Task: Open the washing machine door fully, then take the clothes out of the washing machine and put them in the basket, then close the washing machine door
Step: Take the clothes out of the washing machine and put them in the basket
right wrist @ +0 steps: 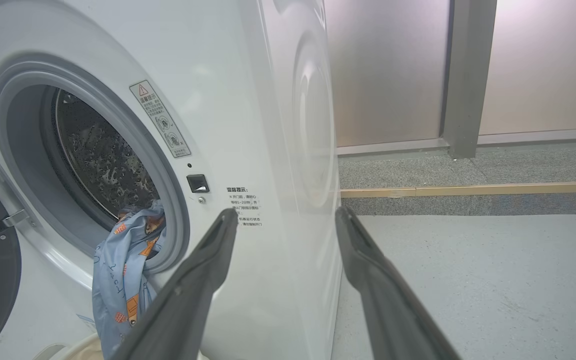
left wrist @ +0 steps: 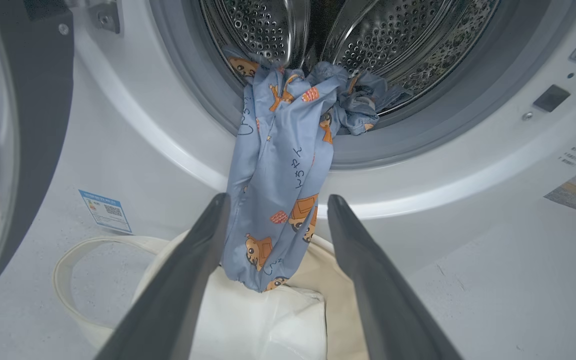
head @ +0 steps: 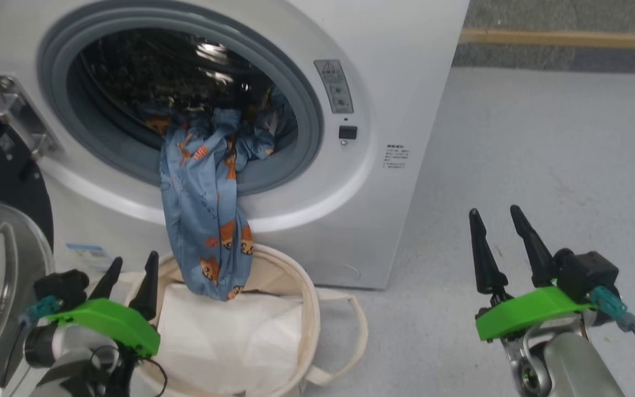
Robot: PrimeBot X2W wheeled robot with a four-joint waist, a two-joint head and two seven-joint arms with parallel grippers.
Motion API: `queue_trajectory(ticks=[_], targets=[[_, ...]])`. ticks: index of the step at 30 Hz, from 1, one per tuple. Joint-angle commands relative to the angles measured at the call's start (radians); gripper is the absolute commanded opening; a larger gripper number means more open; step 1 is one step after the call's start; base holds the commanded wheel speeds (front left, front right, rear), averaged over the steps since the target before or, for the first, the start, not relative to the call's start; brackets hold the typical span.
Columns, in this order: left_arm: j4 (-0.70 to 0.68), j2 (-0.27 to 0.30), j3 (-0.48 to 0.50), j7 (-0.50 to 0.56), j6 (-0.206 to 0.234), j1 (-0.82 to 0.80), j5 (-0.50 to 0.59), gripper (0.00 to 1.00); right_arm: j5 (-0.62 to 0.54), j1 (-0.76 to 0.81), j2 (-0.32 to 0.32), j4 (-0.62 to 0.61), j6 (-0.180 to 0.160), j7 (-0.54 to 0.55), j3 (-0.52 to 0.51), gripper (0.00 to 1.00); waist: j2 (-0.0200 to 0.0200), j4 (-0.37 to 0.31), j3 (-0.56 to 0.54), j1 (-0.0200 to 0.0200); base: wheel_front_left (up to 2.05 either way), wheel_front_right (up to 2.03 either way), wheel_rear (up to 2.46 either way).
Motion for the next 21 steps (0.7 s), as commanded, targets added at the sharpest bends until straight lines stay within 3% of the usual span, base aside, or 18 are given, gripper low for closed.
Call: queue_trajectory(ticks=[1, 6, 11, 21], targets=[[-0.034, 0.045, 0.044, -0.013, 0.006, -0.02, 0.01, 1.0, 0.007, -0.014, 0.003, -0.029, 0.008, -0.012, 0.025, 1.0, -0.0001, 0.003, -0.018, 0.0, 0.0, 0.0, 0.0], [-0.256, 0.08, 0.173, -0.013, 0.027, 0.106, 0.068, 1.0, 0.019, 0.007, 0.004, -0.004, 0.008, -0.012, 0.054, 1.0, -0.0001, -0.012, -0.043, 0.0, 0.0, 0.0, 0.0], [-0.442, 0.113, 0.261, -0.013, 0.076, 0.231, 0.102, 1.0, 0.036, 0.016, 0.005, 0.0, 0.008, -0.012, 0.059, 1.0, -0.0001, -0.023, -0.051, 0.0, 0.0, 0.0, 0.0], [-0.64, 0.127, 0.28, 0.041, 0.157, 0.393, 0.094, 1.0, 0.048, 0.023, 0.005, -0.008, 0.008, -0.012, 0.06, 1.0, -0.0001, -0.034, -0.072, 0.0, 0.0, 0.0, 0.0]])
